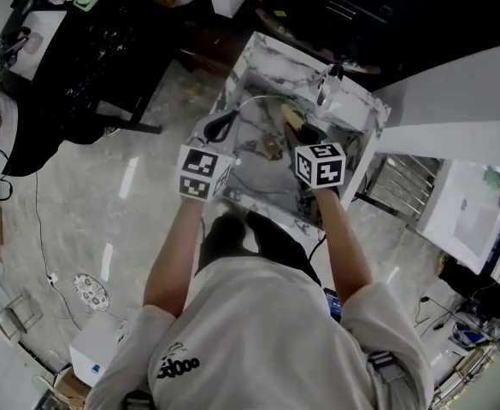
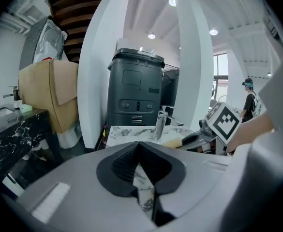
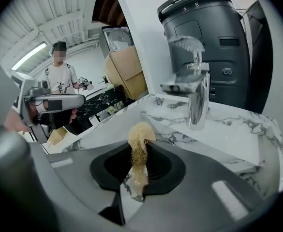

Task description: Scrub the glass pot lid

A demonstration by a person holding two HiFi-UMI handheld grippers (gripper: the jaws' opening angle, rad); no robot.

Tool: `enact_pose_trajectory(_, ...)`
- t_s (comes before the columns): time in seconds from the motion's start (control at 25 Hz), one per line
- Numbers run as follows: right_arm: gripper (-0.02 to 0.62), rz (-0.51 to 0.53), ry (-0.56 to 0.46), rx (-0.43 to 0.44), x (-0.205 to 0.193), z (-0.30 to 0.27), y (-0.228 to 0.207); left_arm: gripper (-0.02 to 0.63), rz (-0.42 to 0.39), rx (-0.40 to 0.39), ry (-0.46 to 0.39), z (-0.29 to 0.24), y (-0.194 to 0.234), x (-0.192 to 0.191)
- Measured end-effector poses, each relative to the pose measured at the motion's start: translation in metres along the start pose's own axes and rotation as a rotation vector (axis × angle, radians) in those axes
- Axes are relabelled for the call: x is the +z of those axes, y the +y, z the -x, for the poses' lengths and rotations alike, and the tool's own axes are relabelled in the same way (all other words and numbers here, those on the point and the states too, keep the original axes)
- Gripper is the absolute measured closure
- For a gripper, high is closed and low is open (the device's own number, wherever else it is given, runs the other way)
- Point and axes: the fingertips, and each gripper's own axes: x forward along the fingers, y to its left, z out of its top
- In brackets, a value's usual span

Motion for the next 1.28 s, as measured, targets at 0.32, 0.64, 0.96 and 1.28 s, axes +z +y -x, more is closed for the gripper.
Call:
enact_pose_trajectory(0.32,0.541,-0.028,0.028,-0.063,-0.015,-0.036,-0.025,0.595,0.041,0.04,0.036,-0.013,0.017,-0.017)
enact_pose_trajectory(0.64,0.541,-0.026,0.046,-0.18,-0.03,-0.057,-0.05,0.595,0.051,0.047,0.064,-0.02,0.029,-0.029)
enact_pose_trajectory(0.96,0.543,-0.02,0.083,-0.195,-0.038,-0.076,-0.053,0.595,0.055,0.052,0.065,-0.018,0.032,-0.031)
enact_pose_trajectory(1.28,0.541,0.02,0.171,-0.109,-0.049,-0.111,-0.023,0.595,0.067,0.074,0.077,-0.006,0.037,-0.039)
